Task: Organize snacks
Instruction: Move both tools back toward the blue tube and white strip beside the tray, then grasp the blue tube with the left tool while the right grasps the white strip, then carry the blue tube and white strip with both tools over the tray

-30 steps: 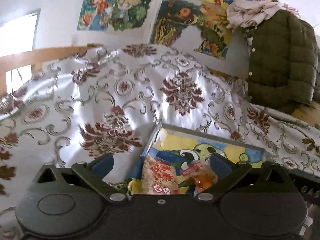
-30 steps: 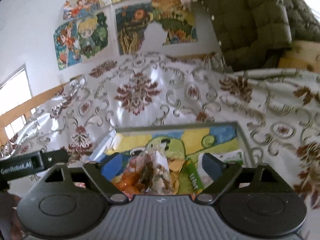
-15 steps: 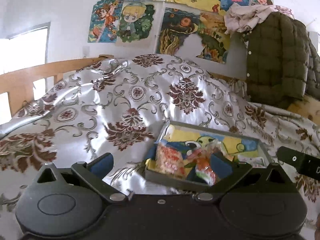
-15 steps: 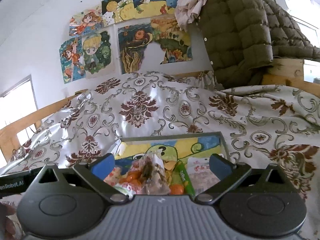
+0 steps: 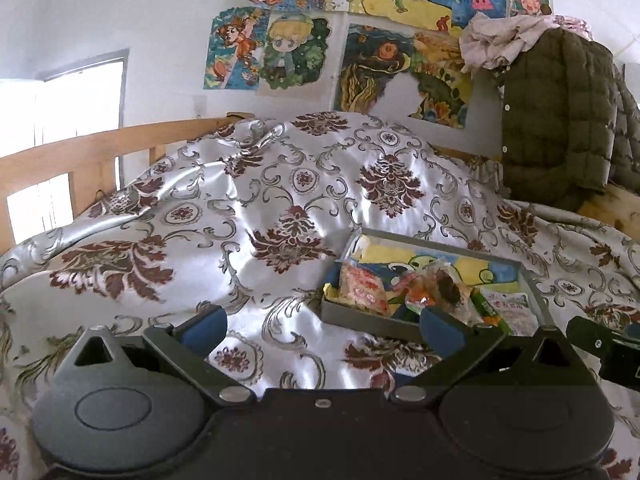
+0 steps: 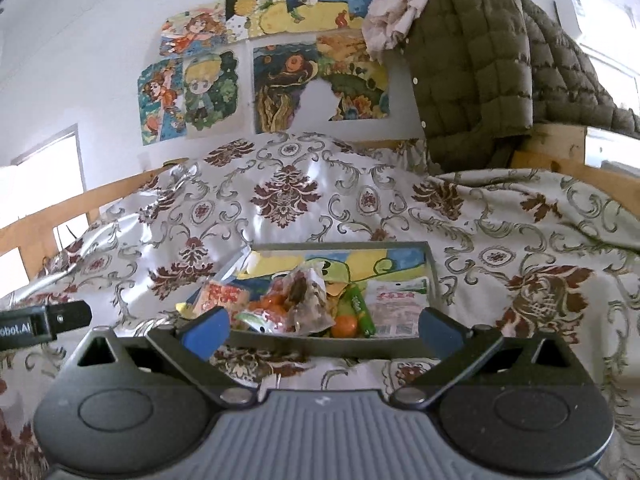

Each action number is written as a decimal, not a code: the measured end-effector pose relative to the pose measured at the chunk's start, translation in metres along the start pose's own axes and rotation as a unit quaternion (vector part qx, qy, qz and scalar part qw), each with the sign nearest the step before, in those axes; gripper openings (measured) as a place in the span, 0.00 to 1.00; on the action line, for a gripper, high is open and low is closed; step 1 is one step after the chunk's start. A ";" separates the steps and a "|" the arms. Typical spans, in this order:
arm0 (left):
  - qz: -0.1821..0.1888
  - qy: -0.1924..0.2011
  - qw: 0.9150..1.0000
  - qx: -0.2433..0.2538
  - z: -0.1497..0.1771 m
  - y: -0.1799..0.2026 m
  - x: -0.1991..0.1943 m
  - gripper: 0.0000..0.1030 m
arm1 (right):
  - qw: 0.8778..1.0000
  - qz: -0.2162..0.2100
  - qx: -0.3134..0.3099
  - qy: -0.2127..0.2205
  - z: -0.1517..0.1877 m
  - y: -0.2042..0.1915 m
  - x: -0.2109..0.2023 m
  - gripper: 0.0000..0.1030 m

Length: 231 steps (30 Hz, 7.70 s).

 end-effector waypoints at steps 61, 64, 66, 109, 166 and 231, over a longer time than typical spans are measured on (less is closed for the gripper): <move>-0.025 -0.165 0.983 0.076 0.069 0.028 -0.006 0.99 | 0.983 0.023 -0.030 -0.181 0.060 0.000 -0.019 1.00; -0.023 -0.177 0.982 0.062 0.070 0.025 0.000 0.99 | 0.980 0.005 -0.043 -0.194 0.056 -0.001 -0.012 1.00; -0.021 -0.183 0.981 0.058 0.071 0.025 0.005 0.99 | 0.978 -0.006 -0.055 -0.203 0.054 -0.002 -0.007 1.00; 0.173 -0.276 0.943 0.068 0.081 0.050 0.113 0.84 | 0.939 -0.226 -0.064 -0.250 0.059 -0.012 0.143 0.58; 0.184 -0.241 0.947 0.108 0.070 0.063 0.099 0.26 | 0.951 -0.185 -0.081 -0.234 0.038 -0.022 0.107 0.05; 0.188 -0.169 0.967 0.044 -0.020 0.221 0.264 0.26 | 0.986 -0.030 0.090 -0.137 -0.011 0.124 0.204 0.06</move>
Point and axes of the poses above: each gripper's, at about its wrist camera, not at the fingertips, and x roughly the way its jaws point, y to its right, z to its underside, the point moved 3 cm from there along x, roughly the way its jaws point, and after that the axes turned 3 degrees about -z, right-handed, at the moved point
